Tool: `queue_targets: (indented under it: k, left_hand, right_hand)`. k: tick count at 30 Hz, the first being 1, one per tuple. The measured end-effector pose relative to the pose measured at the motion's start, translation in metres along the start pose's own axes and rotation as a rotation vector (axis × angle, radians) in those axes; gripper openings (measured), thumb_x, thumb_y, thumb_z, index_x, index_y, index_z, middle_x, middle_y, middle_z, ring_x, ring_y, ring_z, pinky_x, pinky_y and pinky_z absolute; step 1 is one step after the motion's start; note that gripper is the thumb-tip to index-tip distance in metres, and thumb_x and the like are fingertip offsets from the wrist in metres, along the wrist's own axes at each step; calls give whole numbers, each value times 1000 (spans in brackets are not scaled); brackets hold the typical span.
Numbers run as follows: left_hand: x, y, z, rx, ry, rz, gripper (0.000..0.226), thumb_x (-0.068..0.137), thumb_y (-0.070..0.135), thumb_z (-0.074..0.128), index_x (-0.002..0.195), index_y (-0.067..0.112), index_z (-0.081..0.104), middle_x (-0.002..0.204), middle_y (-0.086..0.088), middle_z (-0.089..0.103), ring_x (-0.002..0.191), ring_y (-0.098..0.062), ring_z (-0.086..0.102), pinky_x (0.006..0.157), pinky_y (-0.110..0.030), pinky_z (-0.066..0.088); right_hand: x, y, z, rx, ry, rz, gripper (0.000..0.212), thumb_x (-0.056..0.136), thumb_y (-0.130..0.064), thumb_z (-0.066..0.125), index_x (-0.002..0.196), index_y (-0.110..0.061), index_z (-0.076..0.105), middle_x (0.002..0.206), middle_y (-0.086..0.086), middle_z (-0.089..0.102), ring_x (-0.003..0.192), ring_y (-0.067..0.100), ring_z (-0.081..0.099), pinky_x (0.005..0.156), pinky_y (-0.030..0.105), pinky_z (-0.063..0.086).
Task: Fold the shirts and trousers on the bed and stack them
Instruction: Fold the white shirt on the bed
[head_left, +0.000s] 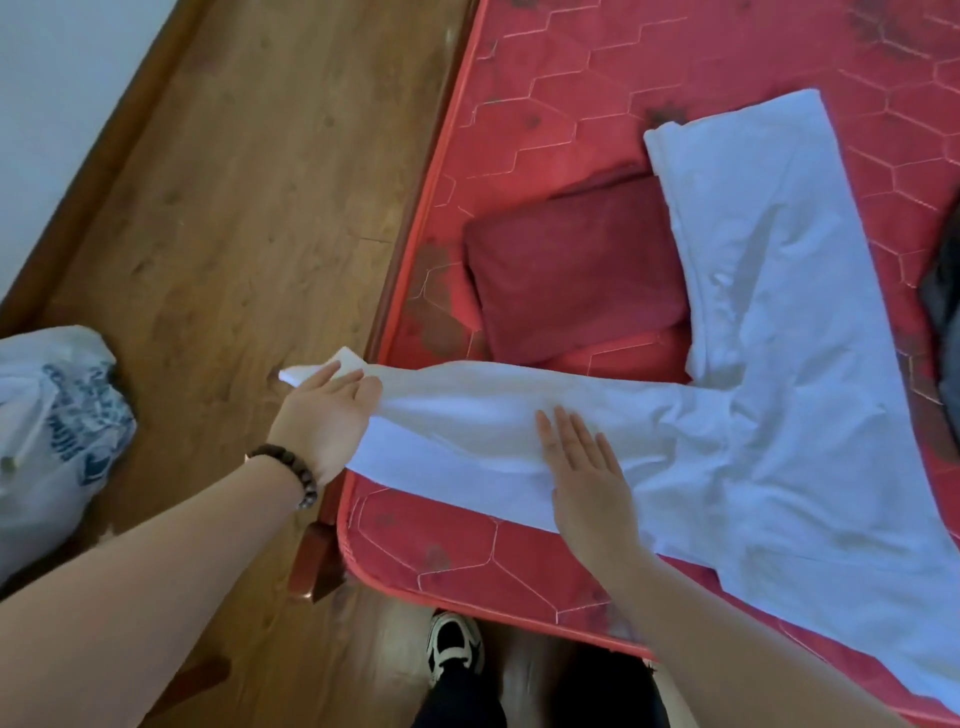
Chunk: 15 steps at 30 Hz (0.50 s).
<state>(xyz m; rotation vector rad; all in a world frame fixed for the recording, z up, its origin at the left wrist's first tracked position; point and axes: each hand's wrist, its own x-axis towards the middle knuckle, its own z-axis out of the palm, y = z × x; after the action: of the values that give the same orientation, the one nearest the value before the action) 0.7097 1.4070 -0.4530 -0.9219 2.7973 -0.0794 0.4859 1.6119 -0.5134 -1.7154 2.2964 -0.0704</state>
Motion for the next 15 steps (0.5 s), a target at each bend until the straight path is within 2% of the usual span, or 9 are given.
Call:
queue_targets:
  k: [1, 2, 4, 5, 6, 8, 11, 13, 15]
  left_hand:
    - [-4, 2, 7, -27, -61, -19, 36, 51, -16, 68, 82, 1, 57, 68, -11, 65, 74, -30, 69, 92, -43, 51]
    - [-7, 4, 15, -72, -114, -52, 34, 59, -15, 62, 89, 2, 55, 76, -11, 65, 81, -30, 68, 95, -41, 48]
    - [-9, 10, 29, -119, -245, -159, 41, 81, -7, 49, 119, 5, 48, 119, -11, 59, 116, -27, 56, 99, -35, 39]
    - [-9, 13, 34, -134, -289, -206, 47, 88, -2, 44, 133, 7, 37, 142, -11, 44, 132, -24, 43, 101, -32, 37]
    - [-9, 16, 36, -155, -326, -239, 53, 93, 4, 42, 143, 10, 25, 155, -12, 24, 141, -23, 30, 104, -31, 36]
    - [-7, 22, 37, -199, -361, -251, 65, 99, 15, 39, 152, 18, 2, 161, -12, -3, 148, -24, 10, 112, -32, 28]
    - [-7, 22, 38, -229, -367, -223, 66, 101, 18, 34, 153, 25, -6, 160, -12, -11, 149, -24, -3, 118, -34, 14]
    - [-8, 17, 37, -224, -342, -226, 66, 100, 15, 34, 154, 22, -3, 161, -9, -9, 149, -22, -4, 120, -35, 9]
    - [-11, 10, 34, -161, -332, -220, 65, 100, 16, 34, 154, 17, -2, 161, -6, -7, 149, -20, -3, 121, -34, 5]
  right_hand:
    - [-1, 3, 3, 4, 0, 0, 102, 68, -3, 73, 152, -17, 17, 152, 10, 36, 138, 27, 39, 110, 44, 35]
    - [-3, 6, 6, 5, -2, -9, 100, 69, -6, 74, 151, -16, 18, 151, 11, 38, 137, 28, 41, 109, 45, 37]
    - [-4, 10, 9, -5, 9, -38, 95, 72, -10, 74, 150, -13, 20, 149, 13, 40, 135, 29, 43, 109, 45, 38]
    - [-4, 12, 9, -7, 21, -46, 92, 72, -11, 73, 149, -12, 22, 149, 14, 41, 135, 29, 43, 108, 46, 38]
    - [-4, 14, 9, -7, 31, -47, 90, 74, -13, 72, 149, -11, 24, 149, 15, 40, 135, 30, 43, 109, 46, 38]
    - [-5, 14, 10, -18, 30, -41, 81, 82, -25, 66, 150, -10, 24, 151, 16, 37, 138, 31, 39, 111, 48, 35]
    - [-8, 14, 11, -62, 1, -29, 74, 91, -46, 40, 152, -12, 17, 155, 15, 28, 143, 29, 29, 115, 50, 27]
    - [-10, 14, 11, -74, -1, -12, 75, 91, -46, 39, 152, -11, 14, 156, 15, 26, 144, 29, 26, 115, 51, 26]
    - [-14, 17, 12, -85, -1, 11, 77, 90, -33, 50, 152, -7, 11, 157, 17, 21, 145, 31, 23, 116, 51, 23]
